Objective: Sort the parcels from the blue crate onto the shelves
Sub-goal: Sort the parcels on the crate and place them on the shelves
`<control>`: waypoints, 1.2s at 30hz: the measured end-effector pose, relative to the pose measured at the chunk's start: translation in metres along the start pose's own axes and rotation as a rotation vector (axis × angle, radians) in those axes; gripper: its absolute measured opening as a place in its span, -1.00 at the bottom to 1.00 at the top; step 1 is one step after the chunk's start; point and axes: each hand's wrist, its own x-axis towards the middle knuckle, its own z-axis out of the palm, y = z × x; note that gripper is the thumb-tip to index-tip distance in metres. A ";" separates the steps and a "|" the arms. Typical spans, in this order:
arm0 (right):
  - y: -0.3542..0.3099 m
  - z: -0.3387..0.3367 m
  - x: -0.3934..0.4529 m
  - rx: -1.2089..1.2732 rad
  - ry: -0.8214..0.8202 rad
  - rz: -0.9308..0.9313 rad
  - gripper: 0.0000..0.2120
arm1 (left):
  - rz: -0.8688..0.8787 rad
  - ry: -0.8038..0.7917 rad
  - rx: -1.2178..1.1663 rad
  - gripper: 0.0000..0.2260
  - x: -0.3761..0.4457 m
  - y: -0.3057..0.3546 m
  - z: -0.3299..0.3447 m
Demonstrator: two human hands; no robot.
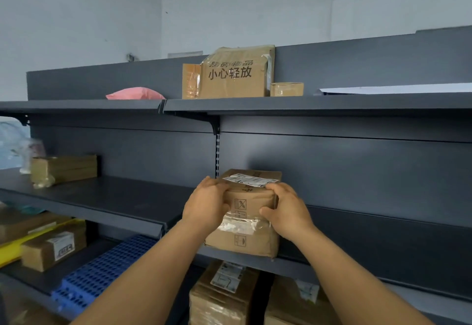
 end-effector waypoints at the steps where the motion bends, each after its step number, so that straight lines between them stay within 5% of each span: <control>1: 0.001 0.005 0.009 -0.004 -0.004 -0.006 -0.46 | -0.006 -0.008 0.026 -0.61 0.009 -0.003 0.002; 12: 0.013 0.036 0.068 -0.063 -0.016 -0.045 -0.47 | 0.001 -0.059 0.141 -0.58 0.061 -0.029 0.023; 16: 0.014 0.030 0.061 -0.155 -0.062 -0.051 -0.32 | 0.069 -0.075 0.238 -0.58 0.061 -0.024 0.019; 22: 0.016 0.014 0.015 -0.374 -0.058 -0.009 -0.10 | 0.240 -0.102 0.291 -0.27 0.034 -0.004 0.018; 36: 0.016 -0.029 -0.179 -0.616 0.048 0.353 -0.13 | 0.619 -0.251 0.016 -0.26 -0.104 0.078 0.036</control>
